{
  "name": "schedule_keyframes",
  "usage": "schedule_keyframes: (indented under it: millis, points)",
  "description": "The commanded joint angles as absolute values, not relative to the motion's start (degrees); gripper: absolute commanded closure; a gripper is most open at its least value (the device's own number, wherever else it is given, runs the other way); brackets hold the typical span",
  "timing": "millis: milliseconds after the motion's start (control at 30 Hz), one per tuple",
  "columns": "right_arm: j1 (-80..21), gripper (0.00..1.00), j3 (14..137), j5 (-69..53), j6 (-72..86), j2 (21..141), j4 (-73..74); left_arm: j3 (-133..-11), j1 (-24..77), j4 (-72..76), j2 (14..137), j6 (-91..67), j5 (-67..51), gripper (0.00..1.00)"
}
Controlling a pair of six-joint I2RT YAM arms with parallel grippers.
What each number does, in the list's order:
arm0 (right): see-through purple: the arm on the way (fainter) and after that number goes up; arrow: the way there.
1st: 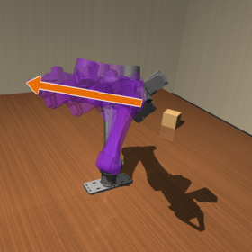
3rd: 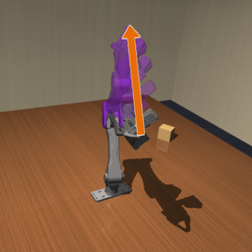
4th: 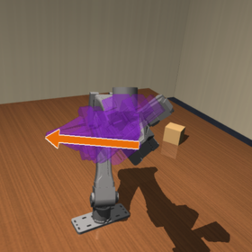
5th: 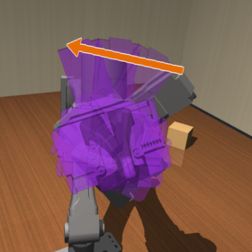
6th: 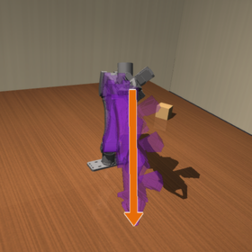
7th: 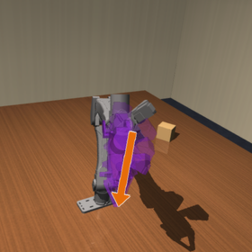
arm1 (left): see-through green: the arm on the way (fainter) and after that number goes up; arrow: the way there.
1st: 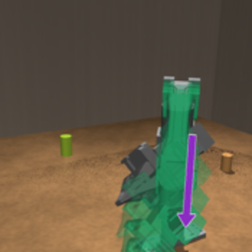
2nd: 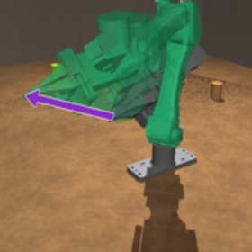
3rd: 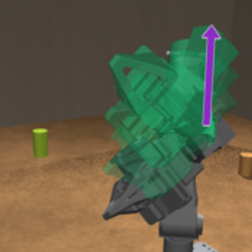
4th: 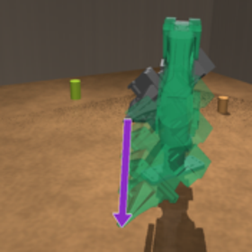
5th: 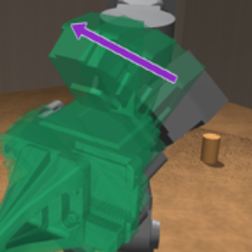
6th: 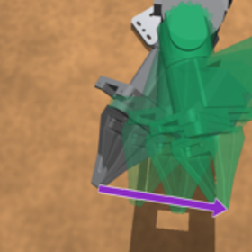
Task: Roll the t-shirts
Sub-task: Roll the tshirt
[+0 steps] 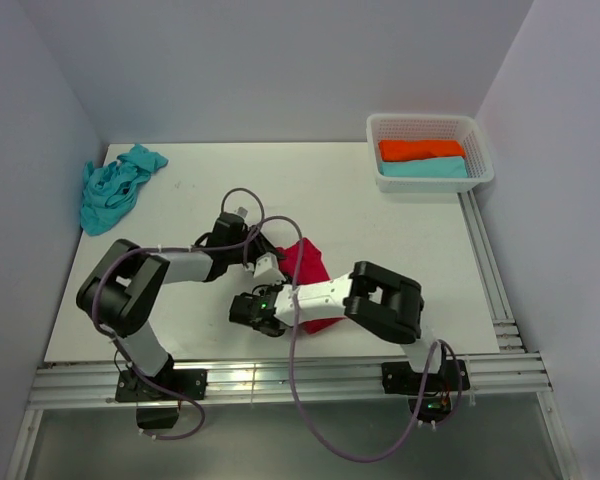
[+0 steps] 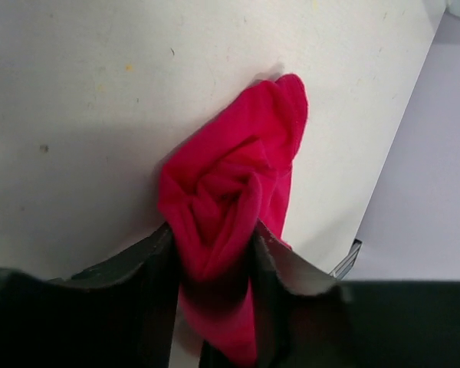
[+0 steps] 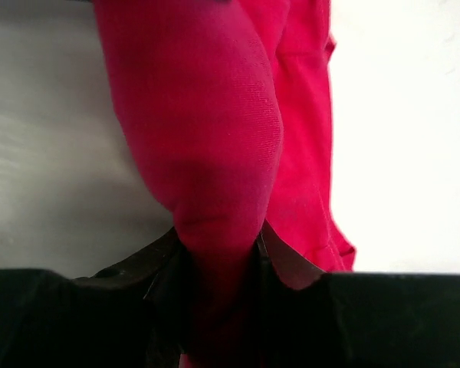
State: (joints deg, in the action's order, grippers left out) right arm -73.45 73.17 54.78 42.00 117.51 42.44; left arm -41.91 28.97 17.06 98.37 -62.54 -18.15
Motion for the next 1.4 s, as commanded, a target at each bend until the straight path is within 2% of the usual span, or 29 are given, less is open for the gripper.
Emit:
schedule_keyframes:
  millis: [0,67,100,167,200,233,267,367,500,667,800,967,1367]
  points:
    - [-70.5,1.0,67.6,42.8,40.9,110.5,36.8,-41.1,28.9,15.6,91.7,-61.8,-16.6,0.56]
    - [-68.9,1.0,63.0,38.4,38.5,104.4,32.5,-41.2,28.8,15.1,88.7,-60.6,-15.6,0.47]
    - [-68.3,1.0,61.5,33.3,38.1,102.2,28.5,-41.3,28.9,14.7,87.9,-60.3,-15.5,0.37]
    - [-64.7,1.0,55.5,26.9,36.8,97.7,23.3,-41.2,28.9,14.7,85.6,-59.6,-15.5,0.26]
    - [-63.2,1.0,53.5,20.3,36.5,93.4,18.4,-40.7,28.8,15.1,84.9,-59.3,-15.6,0.14]
    - [-61.5,1.0,49.7,17.6,36.1,91.4,16.4,-40.3,28.8,15.5,83.4,-59.2,-15.6,0.05]
    - [-58.1,1.0,47.9,14.2,35.8,89.6,14.4,-39.8,28.7,16.0,82.7,-59.2,-15.8,0.01]
    - [-52.6,1.0,42.6,5.3,34.7,82.6,8.5,-37.9,28.7,18.1,81.0,-59.2,-16.7,0.0]
    - [-46.8,1.0,36.7,-7.0,35.1,79.5,0.2,-34.1,28.8,22.4,80.7,-60.1,-18.1,0.01]
    - [-38.8,1.0,28.7,-26.2,39.5,83.6,-14.7,-32.1,29.6,24.8,82.3,-58.9,-18.8,0.0]
    - [-35.7,1.0,25.4,-33.9,44.1,89.2,-27.0,-31.1,30.8,28.7,85.1,-58.8,-19.4,0.01]
    - [-32.6,1.0,19.9,-39.7,53.0,95.3,-42.7,-32.0,32.9,32.2,89.1,-59.7,-19.2,0.0]
    - [-32.3,1.0,19.5,-41.7,56.9,101.2,-47.8,-30.0,33.9,36.5,93.9,-59.9,-16.0,0.01]
